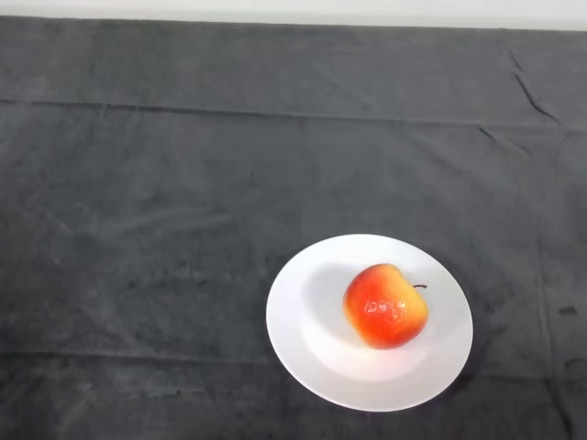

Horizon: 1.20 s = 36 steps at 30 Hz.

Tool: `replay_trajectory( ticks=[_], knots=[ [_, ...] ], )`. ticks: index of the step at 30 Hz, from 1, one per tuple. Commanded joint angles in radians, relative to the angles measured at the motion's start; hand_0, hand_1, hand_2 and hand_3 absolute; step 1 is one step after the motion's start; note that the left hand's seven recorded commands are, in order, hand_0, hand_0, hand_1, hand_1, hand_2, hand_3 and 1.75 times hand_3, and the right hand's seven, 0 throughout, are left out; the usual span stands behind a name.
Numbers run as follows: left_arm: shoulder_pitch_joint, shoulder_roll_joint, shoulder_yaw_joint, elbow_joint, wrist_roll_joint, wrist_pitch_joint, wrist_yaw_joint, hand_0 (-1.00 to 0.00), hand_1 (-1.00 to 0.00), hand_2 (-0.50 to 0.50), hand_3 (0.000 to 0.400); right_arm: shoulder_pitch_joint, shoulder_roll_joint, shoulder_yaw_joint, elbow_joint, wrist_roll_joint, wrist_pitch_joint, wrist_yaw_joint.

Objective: Move the apple to the plate

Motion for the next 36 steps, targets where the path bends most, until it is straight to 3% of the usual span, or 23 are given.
replay_trajectory(
  ticks=[1, 36],
  knots=[
    [0.005, -0.012, 0.054, -0.023, 0.036, -0.014, -0.005, 0.0, 0.0, 0.0, 0.0, 0.023, -0.025, -0.0162, 0.001, -0.0055, -0.001, 0.0036],
    [-0.007, -0.029, 0.064, -0.017, 0.049, -0.018, -0.028, 0.0, 0.0, 0.0, 0.0, 0.023, -0.025, -0.0161, 0.0, -0.0054, -0.001, 0.0032]
  ],
)
